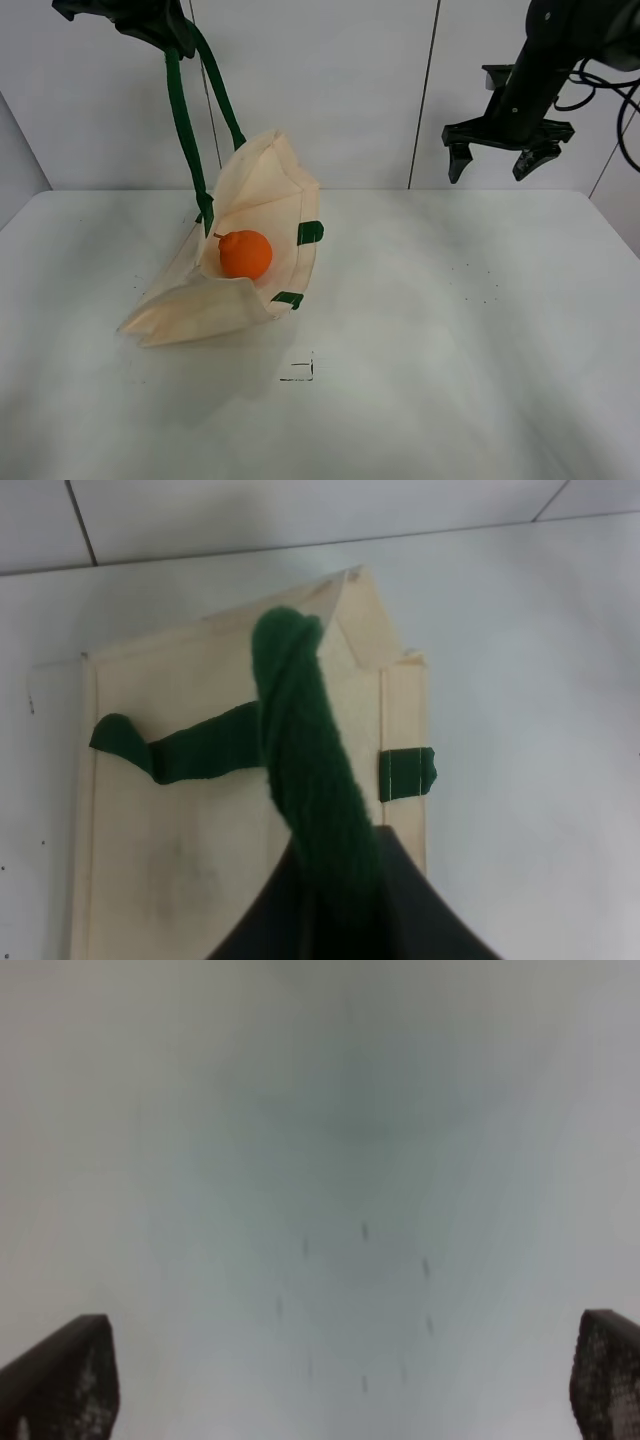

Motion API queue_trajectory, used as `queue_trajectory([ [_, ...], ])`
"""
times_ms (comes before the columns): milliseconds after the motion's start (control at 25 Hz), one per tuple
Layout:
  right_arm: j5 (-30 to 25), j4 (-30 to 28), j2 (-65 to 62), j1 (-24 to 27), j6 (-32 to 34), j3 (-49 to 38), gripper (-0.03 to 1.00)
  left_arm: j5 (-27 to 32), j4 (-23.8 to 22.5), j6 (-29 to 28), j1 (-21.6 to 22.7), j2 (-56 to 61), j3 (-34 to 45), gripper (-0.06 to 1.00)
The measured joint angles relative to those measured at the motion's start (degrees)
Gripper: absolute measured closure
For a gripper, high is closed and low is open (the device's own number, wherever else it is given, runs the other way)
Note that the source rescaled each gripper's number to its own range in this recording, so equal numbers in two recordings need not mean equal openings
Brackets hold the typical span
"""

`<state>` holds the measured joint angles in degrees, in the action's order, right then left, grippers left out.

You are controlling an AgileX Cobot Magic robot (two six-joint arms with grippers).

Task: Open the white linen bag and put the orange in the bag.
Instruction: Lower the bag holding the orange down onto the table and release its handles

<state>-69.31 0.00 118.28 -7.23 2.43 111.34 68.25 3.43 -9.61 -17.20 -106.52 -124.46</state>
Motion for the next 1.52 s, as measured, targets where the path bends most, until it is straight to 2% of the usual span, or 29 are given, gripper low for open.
queue_trajectory([
  [600, 0.2, -0.4, -54.2, 0.0, 0.0, -56.7, -0.03, 0.0, 0.0, 0.0, 0.0, 0.0, 0.0, 0.94],
  [880, 10.4, -1.9, -81.4, 0.0, 0.0, -78.2, -0.03, 0.0, 0.0, 0.0, 0.0, 0.0, 0.0, 0.94],
  [1000, 10.5, -1.8, -91.2, 0.0, 0.0, -82.4, -0.03, 0.0, 0.0, 0.0, 0.0, 0.0, 0.0, 0.94],
  [1160, 10.5, -1.8, -100.3, 0.0, 0.0, -82.7, -0.03, 0.0, 0.0, 0.0, 0.0, 0.0, 0.0, 0.94],
  [1360, 10.5, -1.6, -104.7, 0.5, 0.0, -82.7, -0.03, 0.0, 0.0, 0.0, 0.0, 0.0, 0.0, 0.94],
  [1520, 10.5, -1.3, -104.8, 4.8, 0.0, -82.7, -0.03, 0.0, 0.0, 0.0, 0.0, 0.0, 0.0, 0.94],
])
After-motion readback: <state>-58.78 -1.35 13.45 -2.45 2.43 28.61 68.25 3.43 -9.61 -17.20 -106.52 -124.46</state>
